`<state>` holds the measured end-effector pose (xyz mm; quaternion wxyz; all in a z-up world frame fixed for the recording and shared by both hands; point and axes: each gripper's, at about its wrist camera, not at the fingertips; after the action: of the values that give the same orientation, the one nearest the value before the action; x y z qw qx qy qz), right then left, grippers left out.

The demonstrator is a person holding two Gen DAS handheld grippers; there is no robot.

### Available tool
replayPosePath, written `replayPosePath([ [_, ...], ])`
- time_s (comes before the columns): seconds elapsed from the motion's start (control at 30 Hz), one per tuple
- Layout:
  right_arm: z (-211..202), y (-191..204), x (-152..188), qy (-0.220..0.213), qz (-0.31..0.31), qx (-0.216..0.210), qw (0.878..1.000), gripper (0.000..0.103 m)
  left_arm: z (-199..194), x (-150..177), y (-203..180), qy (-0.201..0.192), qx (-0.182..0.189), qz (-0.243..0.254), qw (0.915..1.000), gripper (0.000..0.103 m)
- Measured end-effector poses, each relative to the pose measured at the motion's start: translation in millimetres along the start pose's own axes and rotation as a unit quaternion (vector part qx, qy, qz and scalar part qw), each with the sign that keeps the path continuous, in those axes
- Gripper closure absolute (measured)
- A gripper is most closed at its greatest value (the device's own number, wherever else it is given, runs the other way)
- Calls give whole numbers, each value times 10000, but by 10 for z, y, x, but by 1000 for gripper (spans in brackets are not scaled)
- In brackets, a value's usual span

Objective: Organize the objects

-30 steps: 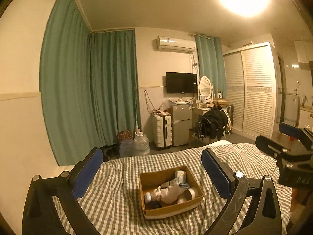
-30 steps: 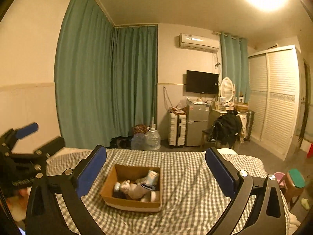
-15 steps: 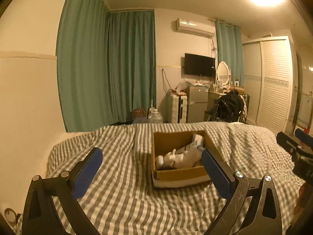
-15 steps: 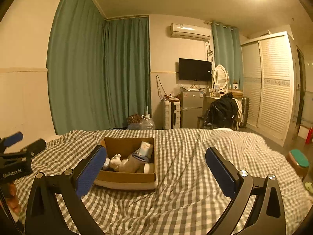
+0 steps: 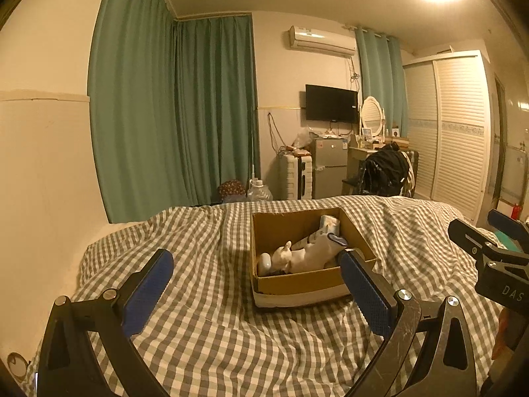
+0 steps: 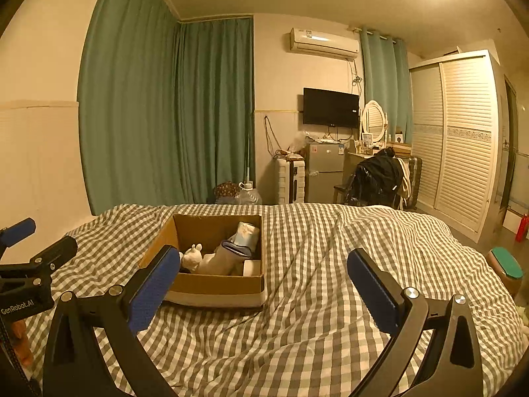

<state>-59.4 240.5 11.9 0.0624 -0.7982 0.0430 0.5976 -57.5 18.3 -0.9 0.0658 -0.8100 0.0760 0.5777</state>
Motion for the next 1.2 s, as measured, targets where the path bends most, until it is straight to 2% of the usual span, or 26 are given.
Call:
replayPosePath([
  [1.2, -45, 82, -24, 74, -10, -35, 10000, 1, 69, 40, -15, 63, -100, 132, 9998, 0],
])
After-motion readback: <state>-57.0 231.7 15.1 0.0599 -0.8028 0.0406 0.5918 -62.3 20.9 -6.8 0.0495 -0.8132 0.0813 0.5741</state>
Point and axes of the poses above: each gripper's, at about its wrist camera, not at the fingertips, and z roughly the way its jaws point, y to its left, x to its underside, and after that the axes turned 12 degrees about x, right-handed
